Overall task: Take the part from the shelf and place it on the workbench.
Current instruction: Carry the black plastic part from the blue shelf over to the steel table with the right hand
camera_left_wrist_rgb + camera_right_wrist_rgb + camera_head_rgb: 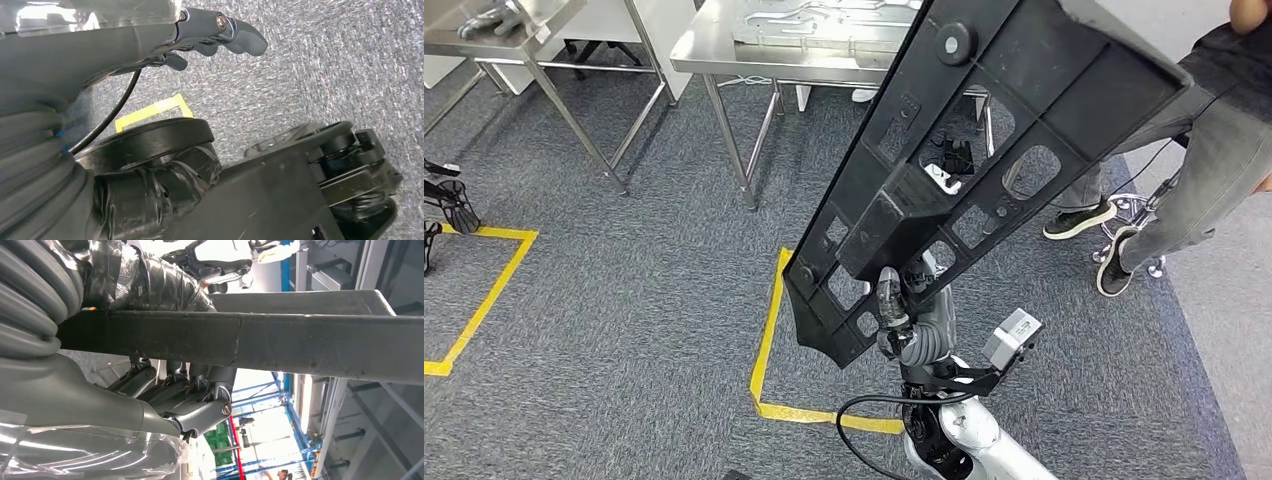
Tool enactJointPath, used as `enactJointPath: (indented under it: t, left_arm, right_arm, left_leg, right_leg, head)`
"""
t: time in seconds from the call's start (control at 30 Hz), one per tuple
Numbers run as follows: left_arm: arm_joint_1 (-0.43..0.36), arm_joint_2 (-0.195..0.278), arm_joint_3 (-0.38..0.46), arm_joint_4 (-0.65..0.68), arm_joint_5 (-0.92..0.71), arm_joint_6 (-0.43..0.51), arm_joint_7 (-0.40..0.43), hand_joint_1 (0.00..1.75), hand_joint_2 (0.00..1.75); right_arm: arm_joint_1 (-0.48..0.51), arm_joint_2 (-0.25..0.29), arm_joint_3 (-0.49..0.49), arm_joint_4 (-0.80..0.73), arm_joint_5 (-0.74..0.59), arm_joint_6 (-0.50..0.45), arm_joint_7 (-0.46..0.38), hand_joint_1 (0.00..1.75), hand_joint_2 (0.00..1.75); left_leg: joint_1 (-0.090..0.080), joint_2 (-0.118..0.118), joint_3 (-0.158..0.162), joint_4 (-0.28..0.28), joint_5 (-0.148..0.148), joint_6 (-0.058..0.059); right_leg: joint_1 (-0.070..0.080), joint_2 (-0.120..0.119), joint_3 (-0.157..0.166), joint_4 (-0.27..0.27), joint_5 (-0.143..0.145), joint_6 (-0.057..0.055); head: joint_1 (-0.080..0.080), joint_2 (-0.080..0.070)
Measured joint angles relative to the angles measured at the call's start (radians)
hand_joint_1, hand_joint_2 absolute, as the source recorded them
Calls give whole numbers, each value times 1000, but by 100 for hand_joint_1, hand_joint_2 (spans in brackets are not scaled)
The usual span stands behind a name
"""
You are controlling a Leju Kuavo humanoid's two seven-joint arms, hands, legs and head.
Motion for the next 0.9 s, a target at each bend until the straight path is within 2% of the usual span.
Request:
enactJointPath:
  t: [0.1,0.17,0.23,0.3,0.33,0.37,0.4,0.47,0.5,0.53,0.6,0.7,0.77,0.83,0.87,0.9]
  left_arm:
    - [-2,0,0,0,1,-2,0,0,175]
    - [0,0,0,0,0,-2,-1,0,175]
    - [-1,0,0,0,0,-2,-2,0,175]
    - [-2,0,0,0,0,-3,-3,0,175]
    - [-2,0,0,0,0,-3,-3,0,175]
    - [-1,0,0,0,-1,-3,-3,0,175]
    - [0,0,0,0,-1,-3,-3,0,175]
    - [0,0,0,0,-1,-4,-3,0,175]
    - [0,-1,0,0,-1,-4,-3,0,175]
    - [-1,-1,0,0,-1,-5,-3,0,175]
    - [-3,-1,0,0,-1,-5,-4,0,175]
    - [-3,-1,0,0,-1,-5,-4,0,175]
    - [-3,0,0,0,-1,-5,-5,0,175]
    - [-2,0,0,0,0,-5,-6,0,175]
    - [-1,0,0,0,0,-5,-6,0,175]
    - [0,0,0,0,0,-5,-6,0,175]
  right_arm:
    - [-1,0,0,0,-1,0,1,175,175]
    - [-2,0,0,0,-1,0,1,175,175]
    - [-4,0,0,0,-1,0,2,175,175]
    - [-4,0,0,0,-1,0,2,175,175]
    - [-3,0,0,1,-1,0,2,175,175]
    - [-2,-1,0,1,-1,0,3,175,175]
    - [-2,-1,0,2,-2,0,3,175,175]
    - [-2,-1,0,3,-2,0,4,175,175]
    - [-3,-1,0,3,-2,0,4,175,175]
    - [-4,-1,0,3,-2,0,4,175,175]
    - [-5,-1,0,4,-2,0,5,175,175]
    - [-5,0,0,4,-3,0,6,175,175]
    - [-6,0,0,4,-3,0,6,175,175]
    - [-6,0,0,6,-3,0,7,175,175]
    - [-6,0,0,7,-3,0,7,175,175]
    - [-5,0,0,9,-3,0,7,175,175]
  left_leg:
    - [-7,1,98,-233,116,21]
    - [-4,-1,105,-243,117,33]
    - [0,-1,116,-253,117,46]
    - [-2,-1,121,-254,112,55]
    - [-3,-1,123,-253,109,57]
    - [-4,-1,125,-252,105,59]
    - [-5,-2,129,-250,101,58]
    - [-5,-5,140,-246,91,55]
    - [-7,-7,144,-243,85,51]
    - [-8,-8,146,-241,80,47]
    - [-11,-9,147,-241,75,36]
    - [-10,-6,146,-227,61,20]
    - [-6,-3,105,-139,18,8]
    - [-1,-1,34,-16,-27,-1]
    - [1,-1,7,22,-29,-4]
    - [3,-1,-3,23,-11,-5]
  right_leg:
    - [3,1,24,-5,-20,23]
    - [2,1,25,-2,-26,35]
    - [2,1,-1,55,-57,43]
    - [2,1,-71,183,-110,47]
    - [2,1,-109,242,-126,48]
    - [2,1,-134,273,-123,49]
    - [2,1,-140,265,-100,48]
    - [3,1,-99,149,-17,42]
    - [5,1,-71,84,10,38]
    - [7,2,-49,37,25,33]
    - [11,3,-34,10,20,25]
    - [4,5,-23,0,18,8]
    - [1,3,-13,-4,15,-2]
    - [1,1,-8,-3,9,-8]
    - [1,2,-6,-2,5,-9]
    - [1,2,-2,-1,1,-8]
  head:
    - [1,0]
    - [1,0]
    - [2,0]
    - [3,0]
    - [4,0]
    - [3,0]
    - [3,0]
    - [4,0]
    - [4,0]
    - [3,0]
    - [2,0]
    - [1,0]
    - [-2,0]
    - [-4,0]
    - [-4,0]
    - [-4,0]
